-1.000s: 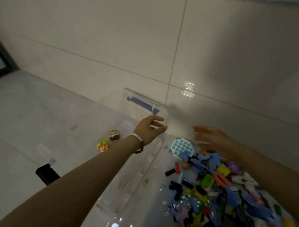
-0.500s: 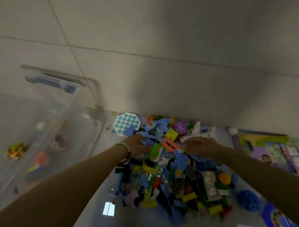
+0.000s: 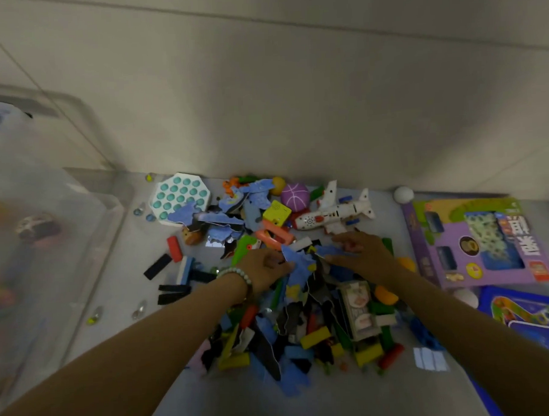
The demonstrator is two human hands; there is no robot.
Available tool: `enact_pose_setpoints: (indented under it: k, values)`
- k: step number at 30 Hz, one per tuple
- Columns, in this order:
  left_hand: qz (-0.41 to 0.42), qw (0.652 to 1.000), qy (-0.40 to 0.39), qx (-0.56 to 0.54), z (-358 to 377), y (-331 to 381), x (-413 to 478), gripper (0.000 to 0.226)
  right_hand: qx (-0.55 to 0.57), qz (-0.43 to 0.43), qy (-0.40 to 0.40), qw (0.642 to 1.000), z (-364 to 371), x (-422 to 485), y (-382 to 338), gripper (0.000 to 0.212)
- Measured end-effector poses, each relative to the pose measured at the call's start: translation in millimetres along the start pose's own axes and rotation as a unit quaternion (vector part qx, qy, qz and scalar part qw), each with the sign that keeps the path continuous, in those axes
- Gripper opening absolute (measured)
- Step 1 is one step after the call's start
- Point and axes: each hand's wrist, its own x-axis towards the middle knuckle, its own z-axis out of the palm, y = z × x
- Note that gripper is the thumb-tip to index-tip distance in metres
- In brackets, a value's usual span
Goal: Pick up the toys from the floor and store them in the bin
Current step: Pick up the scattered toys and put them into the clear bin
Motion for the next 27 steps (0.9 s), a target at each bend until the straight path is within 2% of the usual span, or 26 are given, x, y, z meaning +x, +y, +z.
enact_pose_setpoints:
  k: [3,5,8,12,14,18,20,23,27]
  values:
    - [-0.018,1.0,-0.008,0.016,15,3,8,0.031,-0.052,-0.044,-0.012,0.998,3,0,5,0.049]
    - [-0.021,1.0,-0.001,-0.007,19,3,11,0.03,-0.066,-0.072,-0.004,0.995,6,-1,10,0.041]
    - [-0.017,0.998,0.013,-0.058,23,2,15,0.028,-0.03,-0.101,0.047,0.993,10,-4,18,0.034]
    - [-0.016,0.995,0.051,-0.087,31,2,22,0.03,0.051,-0.044,0.176,0.982,18,-7,32,0.027]
    - [-0.018,0.993,0.063,-0.098,34,3,25,0.031,0.096,0.012,0.207,0.974,20,-8,41,0.033]
    - [-0.021,0.99,0.094,-0.1,41,4,28,0.036,0.134,0.132,0.199,0.962,21,-5,53,0.045]
    - [-0.022,0.99,0.1,-0.102,42,3,28,0.044,0.125,0.155,0.181,0.963,22,-2,52,0.048]
    - [-0.023,0.99,0.105,-0.095,42,0,28,0.047,0.124,0.154,0.171,0.965,27,2,44,0.063]
    - [-0.026,0.988,0.1,-0.111,41,-3,31,0.029,0.173,0.188,0.195,0.947,34,7,32,0.051]
